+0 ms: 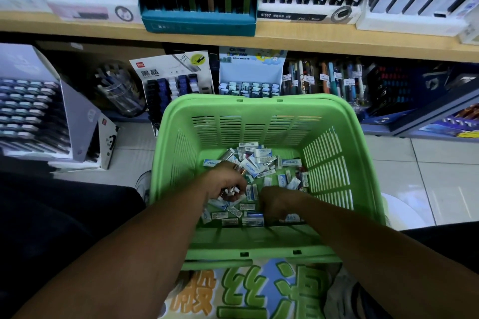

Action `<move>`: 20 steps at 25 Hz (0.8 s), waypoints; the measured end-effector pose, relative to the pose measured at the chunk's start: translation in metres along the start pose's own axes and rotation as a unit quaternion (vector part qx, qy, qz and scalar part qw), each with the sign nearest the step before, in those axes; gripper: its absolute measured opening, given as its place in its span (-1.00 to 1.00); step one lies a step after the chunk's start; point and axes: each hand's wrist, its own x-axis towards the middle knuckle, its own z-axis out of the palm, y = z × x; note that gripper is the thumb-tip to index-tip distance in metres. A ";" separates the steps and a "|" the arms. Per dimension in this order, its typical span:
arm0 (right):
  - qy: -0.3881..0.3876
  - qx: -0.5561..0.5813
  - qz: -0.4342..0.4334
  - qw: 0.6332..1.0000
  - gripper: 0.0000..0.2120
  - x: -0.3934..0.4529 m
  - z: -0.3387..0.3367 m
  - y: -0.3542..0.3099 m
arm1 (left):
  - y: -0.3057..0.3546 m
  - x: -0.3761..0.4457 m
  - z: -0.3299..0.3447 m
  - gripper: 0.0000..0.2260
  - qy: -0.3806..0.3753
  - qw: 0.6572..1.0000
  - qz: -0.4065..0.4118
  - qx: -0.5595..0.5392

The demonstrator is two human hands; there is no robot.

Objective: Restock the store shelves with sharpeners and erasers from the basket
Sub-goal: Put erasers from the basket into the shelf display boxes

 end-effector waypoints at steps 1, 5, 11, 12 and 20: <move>0.009 0.043 0.007 0.999 -0.91 -0.004 -0.009 0.002 | 0.002 -0.002 -0.001 -0.82 0.003 1.000 0.005 -0.012; 0.112 0.197 0.023 0.974 -0.80 -0.036 -0.052 0.014 | 0.022 -0.019 -0.004 -0.77 0.030 0.996 0.056 -0.069; 0.200 0.396 -0.059 0.894 -0.85 -0.127 -0.087 0.019 | 0.075 -0.084 0.016 -0.55 0.051 0.981 0.163 -0.091; 0.212 0.403 -0.070 0.887 -0.80 -0.145 -0.094 0.017 | 0.086 -0.097 0.020 -0.58 0.070 0.976 0.193 -0.076; 0.372 0.408 -0.217 0.805 -0.61 -0.301 -0.164 0.025 | 0.199 -0.210 0.050 -0.69 0.067 0.926 0.371 -0.034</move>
